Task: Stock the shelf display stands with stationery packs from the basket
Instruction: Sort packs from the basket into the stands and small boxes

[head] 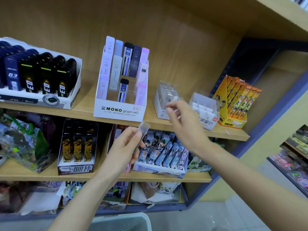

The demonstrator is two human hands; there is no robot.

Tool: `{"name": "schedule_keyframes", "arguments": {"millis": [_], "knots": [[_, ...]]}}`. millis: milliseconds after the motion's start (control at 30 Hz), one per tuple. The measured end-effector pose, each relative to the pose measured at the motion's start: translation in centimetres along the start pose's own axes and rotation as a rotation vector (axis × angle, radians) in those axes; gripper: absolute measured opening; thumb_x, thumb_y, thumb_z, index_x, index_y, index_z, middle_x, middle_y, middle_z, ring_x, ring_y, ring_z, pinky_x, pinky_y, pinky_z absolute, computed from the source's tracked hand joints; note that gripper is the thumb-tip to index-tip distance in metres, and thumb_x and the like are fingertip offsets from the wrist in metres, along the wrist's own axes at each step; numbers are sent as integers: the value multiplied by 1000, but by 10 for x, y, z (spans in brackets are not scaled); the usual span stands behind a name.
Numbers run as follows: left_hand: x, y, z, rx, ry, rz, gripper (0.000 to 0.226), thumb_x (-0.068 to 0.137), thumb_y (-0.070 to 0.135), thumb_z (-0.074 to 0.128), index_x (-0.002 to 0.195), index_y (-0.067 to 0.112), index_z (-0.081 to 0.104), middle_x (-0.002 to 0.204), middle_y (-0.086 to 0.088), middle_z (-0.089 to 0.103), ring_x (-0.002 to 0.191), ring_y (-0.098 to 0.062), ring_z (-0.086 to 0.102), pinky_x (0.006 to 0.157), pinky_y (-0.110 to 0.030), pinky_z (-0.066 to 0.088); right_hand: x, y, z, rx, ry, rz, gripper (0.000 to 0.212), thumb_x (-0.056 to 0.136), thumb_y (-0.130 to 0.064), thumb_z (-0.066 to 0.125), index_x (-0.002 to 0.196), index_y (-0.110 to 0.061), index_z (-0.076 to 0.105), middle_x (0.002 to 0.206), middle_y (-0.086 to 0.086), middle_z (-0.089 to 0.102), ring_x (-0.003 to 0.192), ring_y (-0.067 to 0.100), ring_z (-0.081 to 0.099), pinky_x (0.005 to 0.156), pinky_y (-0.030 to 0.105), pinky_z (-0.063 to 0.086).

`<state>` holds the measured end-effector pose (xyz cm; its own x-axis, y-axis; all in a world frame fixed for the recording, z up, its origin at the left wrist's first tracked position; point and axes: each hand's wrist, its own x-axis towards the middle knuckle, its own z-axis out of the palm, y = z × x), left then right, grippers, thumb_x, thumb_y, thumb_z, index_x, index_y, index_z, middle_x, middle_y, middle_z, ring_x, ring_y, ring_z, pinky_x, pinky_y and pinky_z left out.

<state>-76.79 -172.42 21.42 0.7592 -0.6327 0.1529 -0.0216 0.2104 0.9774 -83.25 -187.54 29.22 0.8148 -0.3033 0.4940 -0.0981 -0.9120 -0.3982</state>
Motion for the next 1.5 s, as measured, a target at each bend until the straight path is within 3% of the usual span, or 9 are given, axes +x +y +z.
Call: {"name": "schedule_keyframes", "arguments": {"millis": [167, 333, 500, 633, 800, 933, 1100, 1300, 1500], "knots": [[-6, -6, 4, 137, 44, 76, 13, 99, 20, 45, 88, 14, 49, 61, 7, 57, 44, 1, 40, 50, -20, 33, -35, -20, 12, 140, -216, -57, 9, 96, -24, 53, 103, -28, 57, 87, -22, 52, 84, -8, 51, 72, 7, 40], [-16, -7, 8, 207, 13, 144, 14, 96, 23, 49, 82, 19, 48, 61, 9, 58, 47, 3, 43, 53, -26, 30, -48, -22, 15, 174, -140, -38, 23, 94, -20, 57, 117, -21, 56, 94, -18, 43, 88, 6, 49, 77, 14, 42], [-14, 3, 12, 200, -53, 188, 13, 87, 43, 51, 80, 32, 53, 68, 7, 61, 54, 0, 48, 58, -25, 35, -43, -19, 3, 335, -182, 82, 5, 91, -18, 60, 95, -22, 61, 94, -10, 57, 85, 3, 57, 73, 15, 47], [1, 21, 22, 384, 12, 257, 7, 93, 24, 55, 93, 29, 49, 88, 16, 57, 71, 7, 52, 64, -18, 39, -29, -15, -21, 523, -128, 148, 5, 91, -9, 58, 93, -13, 60, 81, -2, 64, 72, 10, 63, 62, 19, 54], [36, 57, 30, 820, 70, 584, 25, 95, 18, 50, 120, 22, 50, 113, 12, 46, 105, -4, 45, 88, -19, 33, 8, 8, -56, 400, 241, 49, 6, 93, -6, 56, 95, -12, 58, 82, -3, 62, 75, 13, 64, 66, 24, 56], [66, 69, 40, 1127, 60, 714, 31, 94, 16, 49, 124, 13, 53, 121, -1, 51, 113, -18, 46, 94, -29, 34, 42, 32, -58, 241, 347, 21, 7, 92, -7, 57, 96, -14, 57, 85, -6, 59, 74, 10, 62, 71, 27, 56], [87, 66, 47, 1266, 19, 684, 35, 95, 18, 45, 129, 13, 47, 122, -3, 49, 112, -21, 45, 91, -31, 34, 72, 54, -40, 94, 285, -11, 10, 92, -11, 59, 102, -10, 58, 91, 2, 60, 83, 17, 61, 81, 33, 52], [94, 61, 43, 1302, -2, 667, 32, 95, 20, 47, 126, 12, 47, 119, -3, 48, 102, -22, 48, 79, -28, 34, 88, 64, -32, -16, 138, -152, 14, 87, -15, 65, 101, -10, 64, 87, -8, 56, 73, -4, 51, 75, 17, 43], [97, 58, 41, 1318, -12, 694, 32, 92, 17, 51, 123, 9, 51, 118, -7, 50, 102, -25, 49, 82, -34, 40, 96, 64, -26, -142, 8, -203, 20, 88, -13, 64, 108, -9, 69, 98, 0, 57, 84, 6, 53, 85, 24, 46]]}}
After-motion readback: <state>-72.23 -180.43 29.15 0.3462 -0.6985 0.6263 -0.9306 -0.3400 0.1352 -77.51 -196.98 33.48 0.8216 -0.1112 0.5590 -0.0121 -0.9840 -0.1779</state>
